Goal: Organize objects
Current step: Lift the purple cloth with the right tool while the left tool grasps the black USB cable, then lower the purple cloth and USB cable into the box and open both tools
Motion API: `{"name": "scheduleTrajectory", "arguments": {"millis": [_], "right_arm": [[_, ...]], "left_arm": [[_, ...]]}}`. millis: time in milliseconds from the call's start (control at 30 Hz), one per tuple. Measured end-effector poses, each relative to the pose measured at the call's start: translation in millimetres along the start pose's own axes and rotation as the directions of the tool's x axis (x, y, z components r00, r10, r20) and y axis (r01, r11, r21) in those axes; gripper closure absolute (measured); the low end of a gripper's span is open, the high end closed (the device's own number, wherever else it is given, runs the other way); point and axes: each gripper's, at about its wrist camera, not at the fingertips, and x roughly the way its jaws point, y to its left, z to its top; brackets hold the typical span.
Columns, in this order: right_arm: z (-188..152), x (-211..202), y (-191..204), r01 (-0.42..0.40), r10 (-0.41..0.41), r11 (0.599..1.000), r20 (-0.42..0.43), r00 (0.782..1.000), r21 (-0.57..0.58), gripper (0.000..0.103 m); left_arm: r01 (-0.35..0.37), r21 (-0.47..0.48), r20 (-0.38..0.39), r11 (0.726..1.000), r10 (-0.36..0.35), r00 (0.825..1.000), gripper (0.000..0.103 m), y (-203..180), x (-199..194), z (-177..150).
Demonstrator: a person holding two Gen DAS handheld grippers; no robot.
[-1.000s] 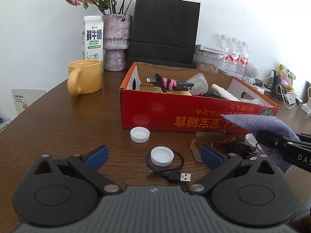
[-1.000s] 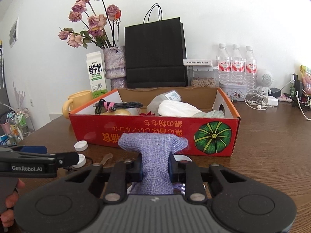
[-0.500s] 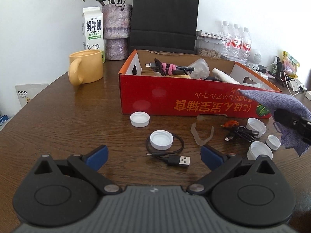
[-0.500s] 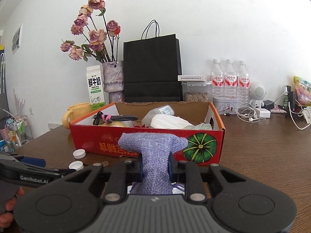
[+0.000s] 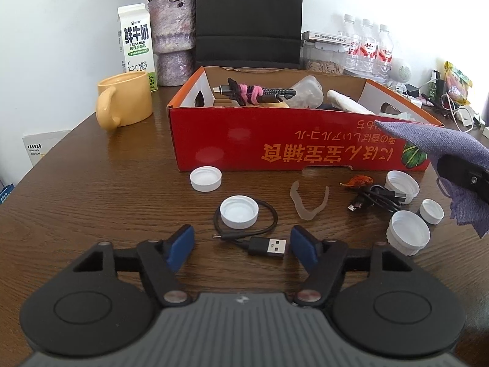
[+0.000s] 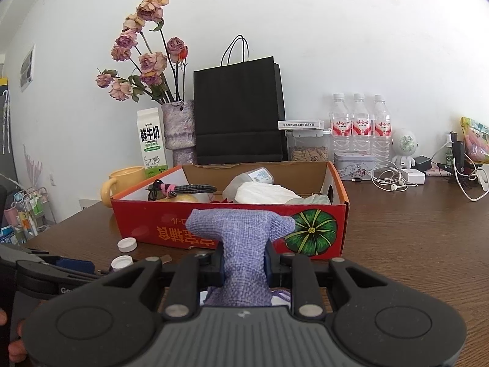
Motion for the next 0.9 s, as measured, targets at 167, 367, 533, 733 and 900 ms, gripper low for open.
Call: {"name": "scheduleTrajectory", "arguments": {"millis": [167, 367, 533, 733, 900], "right_arm": [[0, -1, -1, -0.006, 0.006, 1.0, 0.003, 1.0, 0.001, 0.082], [-1, -2, 1, -0.007, 0.007, 1.0, 0.005, 1.0, -0.002, 0.082], [0, -3, 1, -0.006, 0.006, 1.0, 0.008, 1.0, -0.002, 0.082], [-1, -4, 1, -0.005, 0.005, 1.0, 0.009, 1.0, -0.005, 0.082], [0, -5, 2, -0.007, 0.007, 1.0, 0.021, 1.0, -0.009, 0.082]], "left_arm": [[0.019, 0.011, 0.014, 1.0, -0.019, 1.0, 0.072, -2, -6, -3], [0.01, 0.012, 0.036, 1.0, -0.01, 0.999, 0.073, -1, -11, -3], [-0.012, 0.015, 0.103, 1.0, 0.011, 0.995, 0.073, 0, -24, 0], [-0.023, 0.024, 0.176, 0.999, 0.018, 0.984, 0.073, -1, -39, 8], [-0.017, 0.024, 0.217, 1.0, 0.011, 0.976, 0.073, -2, -46, 16]]}}
